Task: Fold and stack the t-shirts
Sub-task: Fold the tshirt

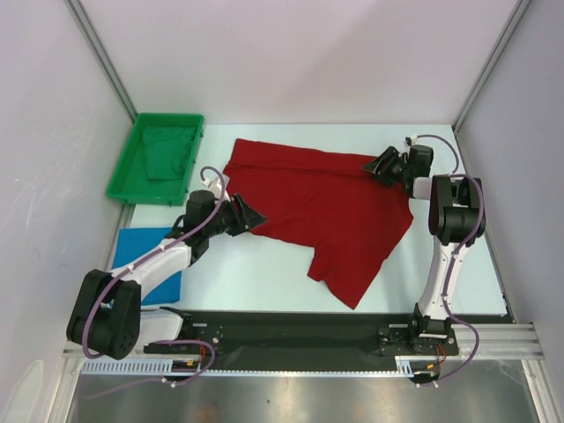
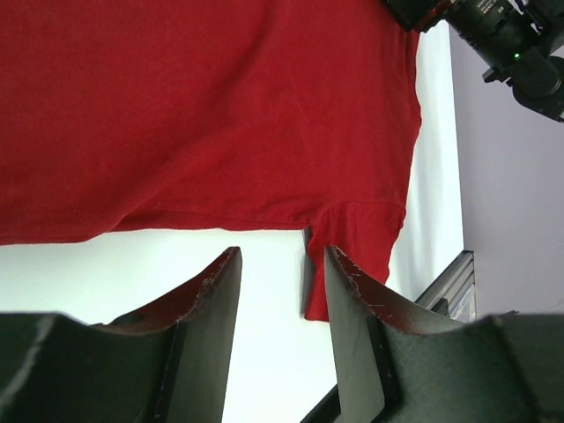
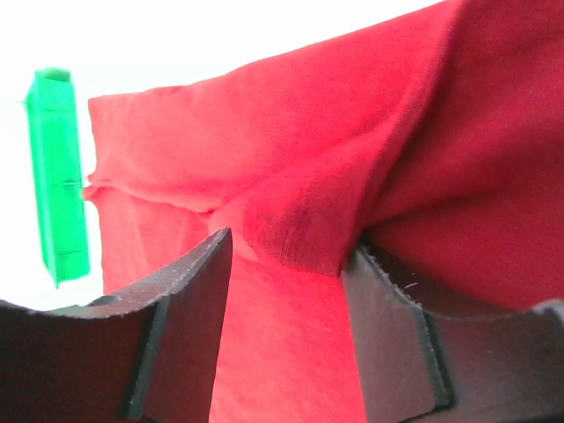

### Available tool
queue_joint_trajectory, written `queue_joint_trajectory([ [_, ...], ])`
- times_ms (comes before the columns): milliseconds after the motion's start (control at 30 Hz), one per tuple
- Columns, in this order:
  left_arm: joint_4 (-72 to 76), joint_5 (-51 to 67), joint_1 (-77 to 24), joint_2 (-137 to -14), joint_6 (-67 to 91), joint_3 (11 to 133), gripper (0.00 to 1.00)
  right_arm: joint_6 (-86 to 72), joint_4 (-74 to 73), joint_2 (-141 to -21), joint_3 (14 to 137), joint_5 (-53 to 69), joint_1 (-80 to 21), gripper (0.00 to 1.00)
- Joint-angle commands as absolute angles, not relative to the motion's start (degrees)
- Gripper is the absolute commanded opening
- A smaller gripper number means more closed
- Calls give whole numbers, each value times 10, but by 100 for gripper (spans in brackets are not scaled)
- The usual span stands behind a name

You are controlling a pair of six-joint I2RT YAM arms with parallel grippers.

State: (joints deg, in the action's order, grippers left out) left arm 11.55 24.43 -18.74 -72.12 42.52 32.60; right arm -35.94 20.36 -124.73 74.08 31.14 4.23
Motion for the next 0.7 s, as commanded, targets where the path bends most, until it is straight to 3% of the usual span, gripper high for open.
queue_joint_trajectory([
  [0,141,258,-192,-725,430,337,48,-423,278,-1252,757,353,33,56],
  [467,149,266,-192,-731,428,332,48,-544,326,-1259,748,358,27,48],
  [600,152,268,-192,-734,427,331,48,-546,323,-1263,746,352,28,38],
  [667,155,269,-192,-737,427,331,48,-545,320,-1263,745,349,28,24],
])
